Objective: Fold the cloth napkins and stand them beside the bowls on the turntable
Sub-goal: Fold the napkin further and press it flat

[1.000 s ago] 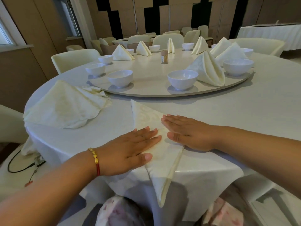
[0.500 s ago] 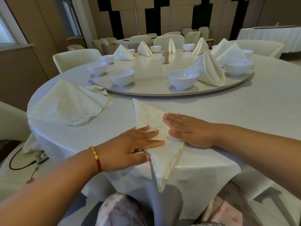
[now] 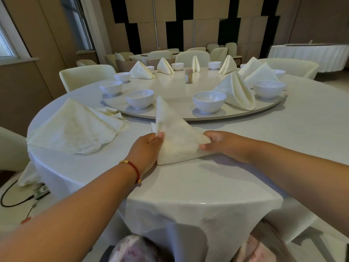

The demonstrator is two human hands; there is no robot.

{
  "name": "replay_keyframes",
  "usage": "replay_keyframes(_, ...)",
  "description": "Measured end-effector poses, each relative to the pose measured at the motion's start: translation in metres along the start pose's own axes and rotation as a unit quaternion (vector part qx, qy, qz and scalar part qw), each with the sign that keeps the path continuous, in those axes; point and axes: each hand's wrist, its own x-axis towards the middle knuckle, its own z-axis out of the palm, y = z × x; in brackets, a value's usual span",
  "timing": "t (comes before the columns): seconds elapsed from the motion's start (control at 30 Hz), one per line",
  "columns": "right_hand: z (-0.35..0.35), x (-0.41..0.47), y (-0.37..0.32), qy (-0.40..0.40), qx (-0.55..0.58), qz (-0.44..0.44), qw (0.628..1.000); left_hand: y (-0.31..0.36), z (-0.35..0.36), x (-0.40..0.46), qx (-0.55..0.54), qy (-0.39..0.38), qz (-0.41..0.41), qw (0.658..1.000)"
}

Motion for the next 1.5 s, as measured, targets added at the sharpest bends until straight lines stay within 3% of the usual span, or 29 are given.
replay_keyframes(0.1,0.004,0.013,-0.011,0.066,-0.153,0.041,0.985,0.004,0.001,0.013,0.052,0.023,-0.033,0.998)
replay_keyframes(0.23,0.005,0.035,-0.020,0.100,-0.307,0.064,0.944,0.009,0.005,0.021,0.221,0.079,-0.034,0.971)
replay_keyframes(0.43,0.012,0.054,-0.021,0.096,-0.421,0.076,0.899,0.007,0.011,0.026,0.275,0.118,-0.052,0.953)
replay_keyframes(0.63,0.015,0.066,-0.017,0.126,-0.430,0.081,0.890,0.013,0.012,0.033,0.284,0.090,-0.096,0.950)
replay_keyframes(0.8,0.022,0.065,-0.017,0.127,-0.484,0.092,0.861,0.016,0.012,0.036,0.293,0.080,-0.109,0.947)
replay_keyframes(0.93,0.022,0.066,-0.019,0.114,-0.485,0.099,0.861,0.014,0.013,0.033,0.299,0.097,-0.055,0.948)
replay_keyframes(1.07,0.022,0.067,-0.020,0.107,-0.479,0.100,0.866,0.012,0.004,0.028,0.384,0.134,0.142,0.902)
replay_keyframes(1.1,0.022,0.068,-0.019,0.105,-0.480,0.102,0.865,0.011,0.001,0.030,0.402,0.113,0.198,0.887)
replay_keyframes(1.17,0.022,0.068,-0.019,0.105,-0.483,0.104,0.863,0.010,-0.003,0.039,0.438,0.020,0.228,0.869)
replay_keyframes(1.3,0.021,0.069,-0.019,0.108,-0.483,0.102,0.863,-0.001,-0.004,0.044,0.490,-0.150,0.111,0.851)
replay_keyframes(1.5,0.021,0.068,-0.016,0.103,-0.480,0.082,0.867,-0.008,-0.001,0.039,0.487,-0.172,0.085,0.852)
